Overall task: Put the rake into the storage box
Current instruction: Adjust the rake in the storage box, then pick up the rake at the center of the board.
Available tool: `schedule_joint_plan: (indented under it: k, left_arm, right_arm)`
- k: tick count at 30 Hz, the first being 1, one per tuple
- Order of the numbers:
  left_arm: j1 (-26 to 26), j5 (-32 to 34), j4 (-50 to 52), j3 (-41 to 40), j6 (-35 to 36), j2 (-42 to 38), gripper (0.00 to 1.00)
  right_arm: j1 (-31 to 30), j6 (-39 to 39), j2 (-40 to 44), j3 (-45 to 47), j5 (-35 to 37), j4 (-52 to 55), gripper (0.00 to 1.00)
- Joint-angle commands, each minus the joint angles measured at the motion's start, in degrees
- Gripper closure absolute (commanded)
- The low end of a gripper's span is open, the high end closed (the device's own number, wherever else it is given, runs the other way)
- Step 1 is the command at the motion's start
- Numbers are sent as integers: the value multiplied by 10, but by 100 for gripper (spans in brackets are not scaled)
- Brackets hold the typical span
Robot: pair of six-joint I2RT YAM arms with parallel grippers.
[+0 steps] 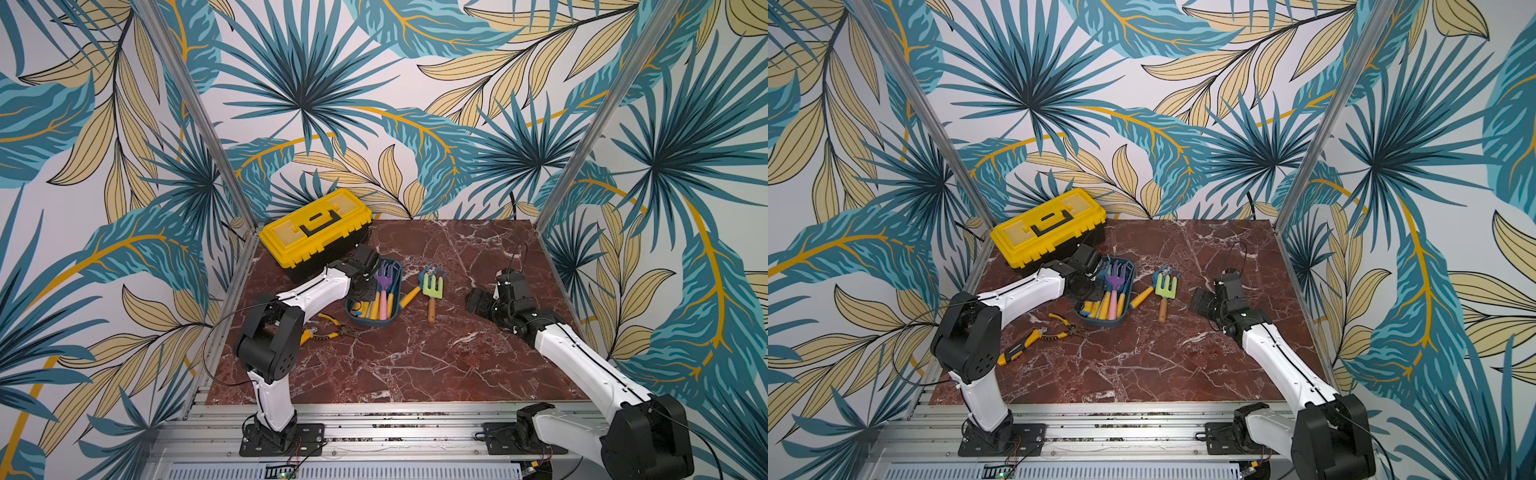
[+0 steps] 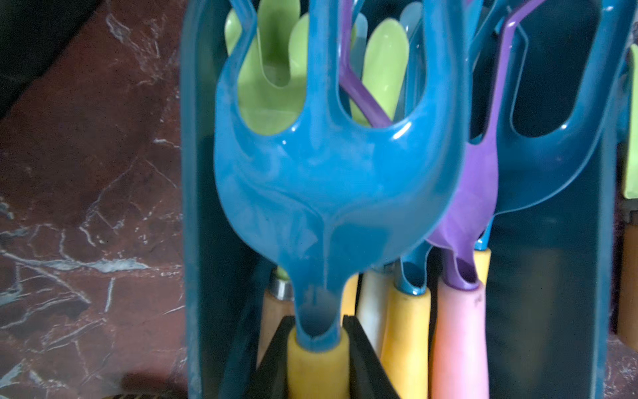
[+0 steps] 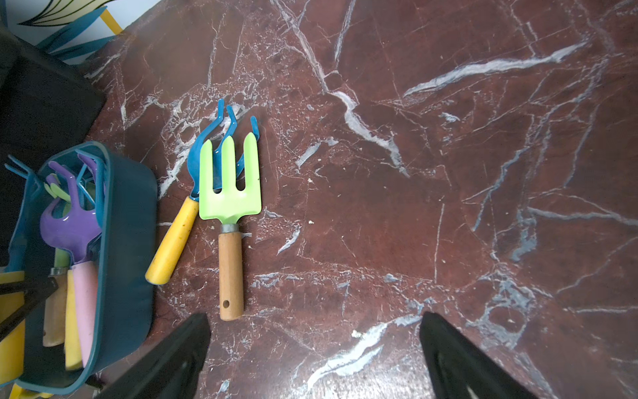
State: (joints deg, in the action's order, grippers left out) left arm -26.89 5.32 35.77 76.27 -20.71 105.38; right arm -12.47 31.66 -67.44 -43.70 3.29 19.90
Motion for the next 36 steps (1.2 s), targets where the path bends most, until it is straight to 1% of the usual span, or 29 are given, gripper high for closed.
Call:
schedule_joint_plan:
  k: [1,5,9,11,15,17,18,21,23,24,27,30,34,36]
  left_arm:
    - [3,6,-10,18,9,4,65]
    - [4,4,-1,23,13,-6,50]
    - [3,-9,4,22,14,-41,41]
    - [4,-14,2,14,13,-68,38]
    - [3,-16,-15,-22,10,-130,31]
    - [4,-16,-37,-56,7,-172,21]
    - [4,-32,-51,-77,5,-190,16]
    - [4,-28,-100,-145,4,-250,0]
    - [4,-15,-134,-191,2,-285,0]
    - [3,3,-154,-216,3,-301,0]
    - [4,28,-218,-280,-3,-342,0]
    - [3,49,-270,-328,-11,-373,0]
    - [4,75,-277,-348,-16,-414,0]
    - [4,78,-293,-364,-20,-425,0]
  right_arm:
    - [2,5,-10,10,-9,-7,1]
    - [2,12,-21,6,-30,-9,1]
    - [1,21,-39,-5,-53,-5,1]
    - [-2,22,-52,-16,-62,4,1]
    - [-21,18,-79,-47,-57,28,1]
    - [-36,18,-98,-62,-48,41,2]
    - [-43,20,-107,-69,-42,45,3]
    - [-67,27,-138,-87,-26,55,4]
    - [-83,32,-163,-105,-13,65,6]
    - [-93,34,-179,-118,-4,72,6]
    - [-119,41,-225,-157,29,97,11]
    - [-136,50,-270,-193,58,120,18]
    - [-147,57,-317,-230,79,136,23]
    - [-153,59,-339,-249,82,142,24]
